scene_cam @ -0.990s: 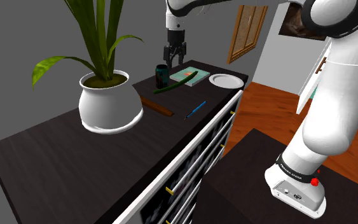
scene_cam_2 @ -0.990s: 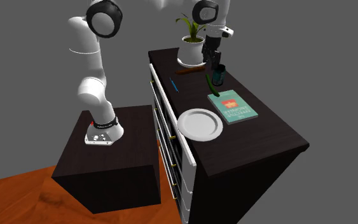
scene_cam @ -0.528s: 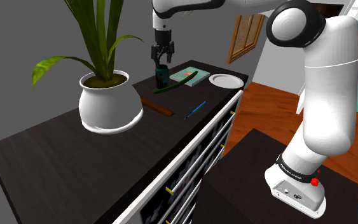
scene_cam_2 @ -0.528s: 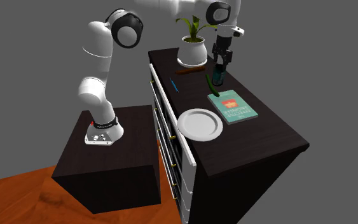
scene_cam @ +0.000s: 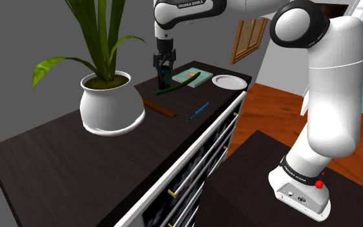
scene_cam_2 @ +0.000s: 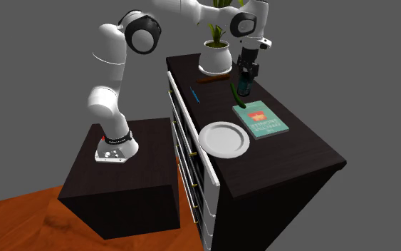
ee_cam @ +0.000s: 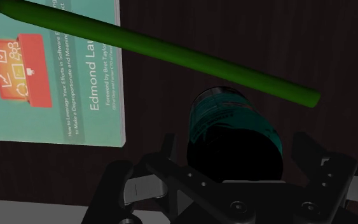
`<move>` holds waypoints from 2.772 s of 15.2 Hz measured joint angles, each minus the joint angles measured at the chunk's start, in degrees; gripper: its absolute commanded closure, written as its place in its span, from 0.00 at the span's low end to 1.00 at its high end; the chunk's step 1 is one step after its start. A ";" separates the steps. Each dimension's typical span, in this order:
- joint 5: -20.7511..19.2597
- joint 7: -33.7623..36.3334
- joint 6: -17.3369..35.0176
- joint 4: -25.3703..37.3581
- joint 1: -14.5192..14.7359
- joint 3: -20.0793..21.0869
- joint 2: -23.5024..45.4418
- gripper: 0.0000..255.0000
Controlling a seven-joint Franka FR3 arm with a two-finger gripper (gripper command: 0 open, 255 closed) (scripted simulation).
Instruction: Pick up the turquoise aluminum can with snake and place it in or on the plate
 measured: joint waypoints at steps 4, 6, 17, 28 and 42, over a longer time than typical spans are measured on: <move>0.00 0.02 0.17 -0.14 0.01 0.00 0.01 0.00; 0.00 0.02 0.19 -0.12 0.01 0.01 -0.03 1.00; 0.02 0.07 -0.59 0.38 0.06 0.03 -0.22 1.00; -0.05 -0.23 -9.78 10.92 0.23 0.01 1.12 1.00; 1.83 -9.09 -8.00 -5.51 -6.54 -2.61 -13.59 1.00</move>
